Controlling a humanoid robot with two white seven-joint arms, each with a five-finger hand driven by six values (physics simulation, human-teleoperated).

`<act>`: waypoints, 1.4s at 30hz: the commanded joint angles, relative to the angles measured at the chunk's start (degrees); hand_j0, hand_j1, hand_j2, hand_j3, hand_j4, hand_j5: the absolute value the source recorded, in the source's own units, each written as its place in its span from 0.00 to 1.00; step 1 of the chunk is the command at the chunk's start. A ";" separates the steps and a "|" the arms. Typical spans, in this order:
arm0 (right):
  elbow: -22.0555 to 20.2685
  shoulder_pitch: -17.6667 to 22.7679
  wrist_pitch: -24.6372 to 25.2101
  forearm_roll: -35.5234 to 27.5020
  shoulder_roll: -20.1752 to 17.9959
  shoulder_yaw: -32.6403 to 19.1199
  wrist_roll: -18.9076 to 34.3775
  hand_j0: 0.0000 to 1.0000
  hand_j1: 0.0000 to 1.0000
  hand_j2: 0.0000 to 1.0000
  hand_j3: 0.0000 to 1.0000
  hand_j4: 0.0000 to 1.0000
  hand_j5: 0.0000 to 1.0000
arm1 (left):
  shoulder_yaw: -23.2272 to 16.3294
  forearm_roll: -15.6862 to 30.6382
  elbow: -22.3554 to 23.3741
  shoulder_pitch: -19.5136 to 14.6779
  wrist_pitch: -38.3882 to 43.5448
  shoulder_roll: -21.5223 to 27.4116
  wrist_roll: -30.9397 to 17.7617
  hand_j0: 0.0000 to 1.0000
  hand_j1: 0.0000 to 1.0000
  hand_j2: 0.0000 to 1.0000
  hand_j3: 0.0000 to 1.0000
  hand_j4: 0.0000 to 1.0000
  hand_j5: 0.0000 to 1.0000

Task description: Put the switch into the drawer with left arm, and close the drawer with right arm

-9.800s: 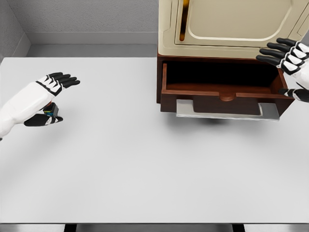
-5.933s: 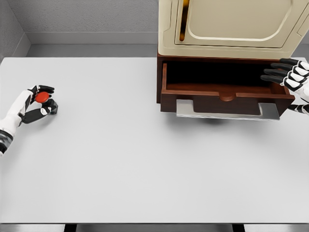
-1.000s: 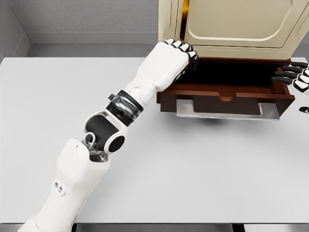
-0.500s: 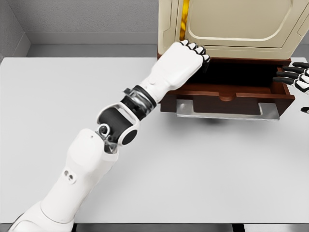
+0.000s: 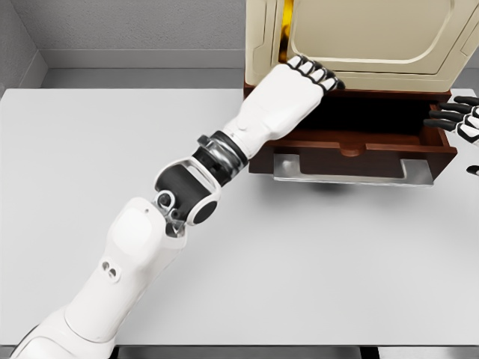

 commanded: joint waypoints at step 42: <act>0.82 0.88 -0.07 -0.38 -0.56 -0.04 -0.12 1.00 1.00 1.00 1.00 1.00 1.00 | 3.76 2.41 -5.36 2.55 -0.17 0.00 0.06 1.00 1.00 1.00 1.00 1.00 1.00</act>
